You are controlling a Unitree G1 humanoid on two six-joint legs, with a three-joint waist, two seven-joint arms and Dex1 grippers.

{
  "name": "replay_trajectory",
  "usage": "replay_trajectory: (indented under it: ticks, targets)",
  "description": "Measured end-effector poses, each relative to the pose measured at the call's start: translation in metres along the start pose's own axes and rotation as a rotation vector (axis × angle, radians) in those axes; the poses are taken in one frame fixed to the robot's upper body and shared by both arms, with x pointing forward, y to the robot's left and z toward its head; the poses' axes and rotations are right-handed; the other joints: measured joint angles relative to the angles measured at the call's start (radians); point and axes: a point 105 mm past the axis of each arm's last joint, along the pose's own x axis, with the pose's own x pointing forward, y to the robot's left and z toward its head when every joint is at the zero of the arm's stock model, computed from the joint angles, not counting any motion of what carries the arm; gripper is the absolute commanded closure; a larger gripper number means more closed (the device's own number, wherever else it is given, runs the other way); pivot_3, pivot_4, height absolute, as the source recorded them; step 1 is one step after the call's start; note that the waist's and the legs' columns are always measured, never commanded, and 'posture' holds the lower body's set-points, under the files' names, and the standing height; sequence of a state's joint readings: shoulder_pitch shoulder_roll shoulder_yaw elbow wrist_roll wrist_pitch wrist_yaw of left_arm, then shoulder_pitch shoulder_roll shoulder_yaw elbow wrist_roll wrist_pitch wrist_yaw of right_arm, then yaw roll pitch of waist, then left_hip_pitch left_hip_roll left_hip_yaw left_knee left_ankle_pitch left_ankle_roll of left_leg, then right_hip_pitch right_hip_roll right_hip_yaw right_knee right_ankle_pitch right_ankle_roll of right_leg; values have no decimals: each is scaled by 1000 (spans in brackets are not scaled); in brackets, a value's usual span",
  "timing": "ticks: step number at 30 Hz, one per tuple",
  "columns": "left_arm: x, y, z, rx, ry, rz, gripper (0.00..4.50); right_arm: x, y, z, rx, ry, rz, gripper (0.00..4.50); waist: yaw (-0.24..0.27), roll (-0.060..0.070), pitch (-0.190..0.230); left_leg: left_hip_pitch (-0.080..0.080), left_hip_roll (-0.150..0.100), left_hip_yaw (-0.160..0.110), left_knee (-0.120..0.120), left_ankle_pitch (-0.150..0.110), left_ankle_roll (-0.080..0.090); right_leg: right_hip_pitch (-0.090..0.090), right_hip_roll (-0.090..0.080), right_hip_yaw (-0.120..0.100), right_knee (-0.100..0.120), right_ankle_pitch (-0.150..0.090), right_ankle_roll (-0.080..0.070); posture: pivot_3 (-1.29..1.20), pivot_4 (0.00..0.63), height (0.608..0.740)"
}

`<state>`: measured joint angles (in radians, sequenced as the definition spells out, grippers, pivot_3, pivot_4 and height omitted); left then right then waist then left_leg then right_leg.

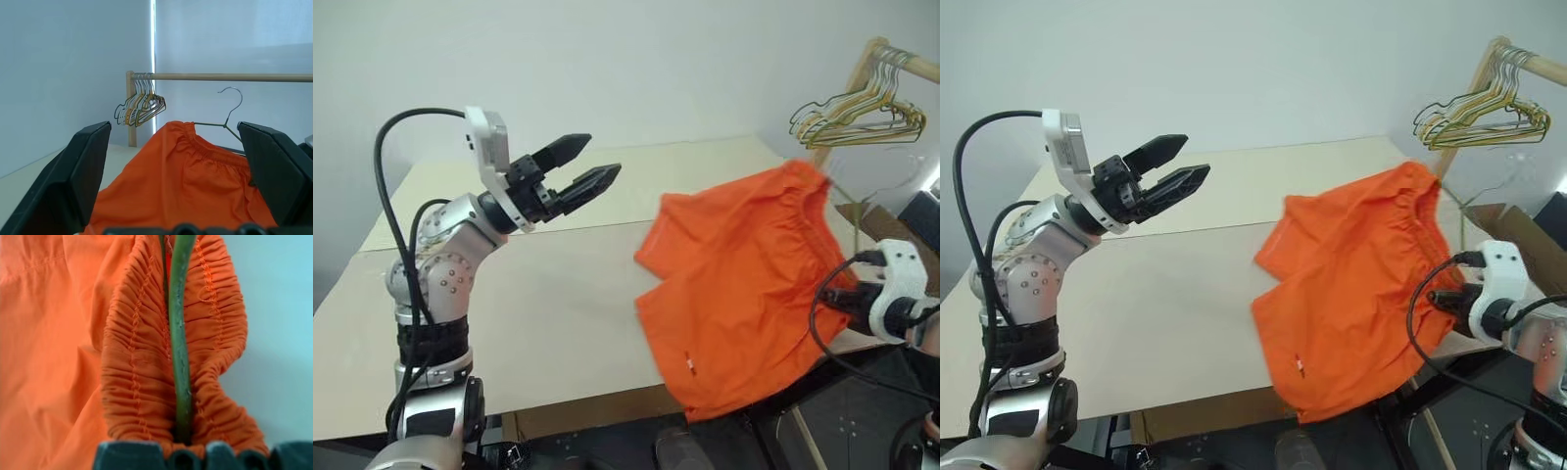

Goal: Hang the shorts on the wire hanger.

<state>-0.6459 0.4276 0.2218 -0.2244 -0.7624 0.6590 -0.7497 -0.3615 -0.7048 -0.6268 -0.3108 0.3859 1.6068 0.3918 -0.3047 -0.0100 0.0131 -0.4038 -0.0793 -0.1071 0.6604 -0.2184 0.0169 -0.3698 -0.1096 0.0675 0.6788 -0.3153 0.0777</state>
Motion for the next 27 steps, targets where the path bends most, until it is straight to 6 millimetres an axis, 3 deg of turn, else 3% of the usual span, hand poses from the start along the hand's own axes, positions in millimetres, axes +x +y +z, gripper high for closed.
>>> replay_trajectory:
  ticks: [4,11,18,23,27]
  targets:
    - [1,-1,0,-14,-8,1,9,-4,-22,30,124,-91,-119,4500,-14,2,-1,0,0,1,0,-1,1,2,0,0,-4,0,0,-355,0,740]
    - [4,-13,1,-36,-17,-60,9,-3,-40,55,300,-130,-241,4500,-38,5,-3,0,0,4,0,-2,3,5,-1,1,-9,0,0,-352,0,740]
    - [5,-18,3,-47,-20,-88,9,-6,-57,67,455,-121,-386,4500,-38,7,-4,5,0,5,0,-3,6,15,-1,1,-16,0,0,-348,0,740]
    - [5,-18,3,-47,-19,-91,9,-13,-62,80,538,-136,-420,4500,-37,8,-4,6,0,6,0,-3,6,16,-1,1,-17,0,0,-344,0,740]
    - [6,-19,4,-46,-20,-95,9,-14,-70,80,624,-104,-437,4500,-36,8,-4,6,0,6,0,-4,6,16,-1,1,-18,0,0,-344,0,740]
